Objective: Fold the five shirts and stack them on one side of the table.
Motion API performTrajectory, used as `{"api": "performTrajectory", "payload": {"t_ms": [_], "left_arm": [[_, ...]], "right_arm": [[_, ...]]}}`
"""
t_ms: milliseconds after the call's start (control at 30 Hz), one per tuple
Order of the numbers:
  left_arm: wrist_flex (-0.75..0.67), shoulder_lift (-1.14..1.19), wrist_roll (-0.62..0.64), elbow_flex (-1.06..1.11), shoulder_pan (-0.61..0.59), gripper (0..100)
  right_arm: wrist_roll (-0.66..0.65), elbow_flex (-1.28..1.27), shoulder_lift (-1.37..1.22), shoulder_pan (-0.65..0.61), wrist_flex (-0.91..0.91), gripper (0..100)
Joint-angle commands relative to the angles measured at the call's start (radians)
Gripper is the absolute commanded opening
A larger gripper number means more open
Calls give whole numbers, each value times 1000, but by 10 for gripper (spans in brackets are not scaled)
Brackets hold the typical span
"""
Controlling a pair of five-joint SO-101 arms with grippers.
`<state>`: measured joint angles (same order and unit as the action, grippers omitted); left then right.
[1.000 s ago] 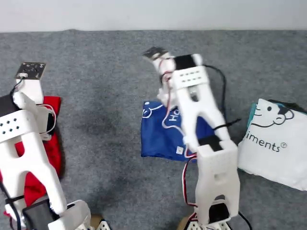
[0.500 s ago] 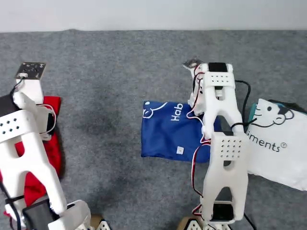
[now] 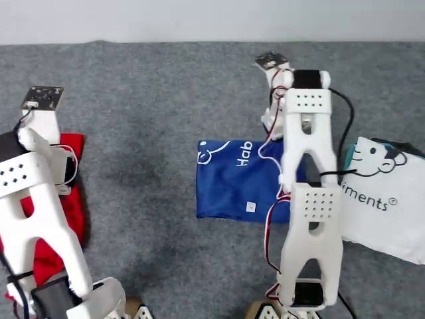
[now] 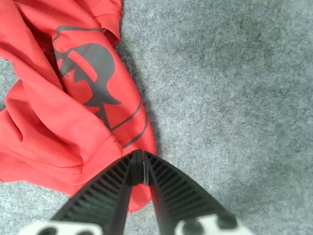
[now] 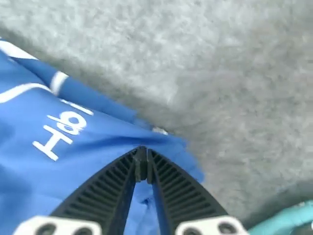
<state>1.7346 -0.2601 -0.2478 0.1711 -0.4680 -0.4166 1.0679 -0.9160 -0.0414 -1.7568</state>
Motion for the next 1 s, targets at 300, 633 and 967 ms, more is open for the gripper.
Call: {"api": "performTrajectory", "payload": {"t_ms": [300,633,967], "left_arm": [[17,-43,-6,-2,-3,5],[17,-40,-6,-2,-3,5],[17,-38,-6,-2,-3,5]], "right_arm": [[-8,-569,492,-35,-39,9],[-15,-1011,573,24,62,9],[-80,-1185,581,125,125,9]]}}
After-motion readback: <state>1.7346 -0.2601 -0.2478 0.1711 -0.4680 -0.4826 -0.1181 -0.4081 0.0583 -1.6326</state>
